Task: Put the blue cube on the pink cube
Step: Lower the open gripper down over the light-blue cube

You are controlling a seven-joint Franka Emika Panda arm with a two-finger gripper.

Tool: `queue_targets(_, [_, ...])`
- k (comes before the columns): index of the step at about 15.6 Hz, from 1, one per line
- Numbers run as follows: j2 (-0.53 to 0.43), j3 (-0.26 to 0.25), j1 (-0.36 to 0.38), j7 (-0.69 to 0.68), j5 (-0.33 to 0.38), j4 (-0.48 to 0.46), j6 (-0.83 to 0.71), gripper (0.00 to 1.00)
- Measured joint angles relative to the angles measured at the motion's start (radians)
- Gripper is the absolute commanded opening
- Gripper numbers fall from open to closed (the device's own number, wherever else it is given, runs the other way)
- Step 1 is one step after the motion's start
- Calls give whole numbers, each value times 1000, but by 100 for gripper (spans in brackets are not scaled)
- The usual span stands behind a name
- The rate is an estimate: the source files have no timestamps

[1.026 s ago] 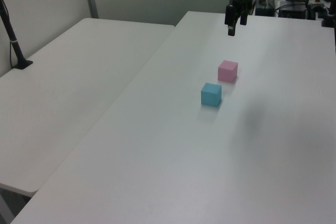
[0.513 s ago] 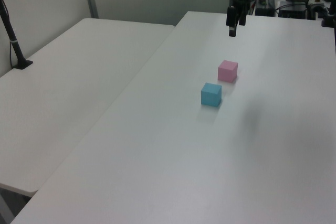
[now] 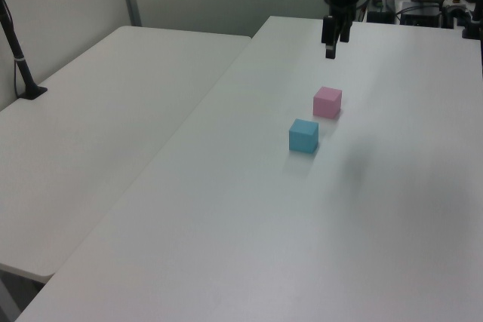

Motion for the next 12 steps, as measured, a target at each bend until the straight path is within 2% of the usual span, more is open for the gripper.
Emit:
queue_targets(7, [219,10,56,1,0,-13,184,100])
queue_targets(10, [262,10,66,8,-2,-12,231,100])
queue_targets(12, [283,10,77,31,-38,-12,247,100])
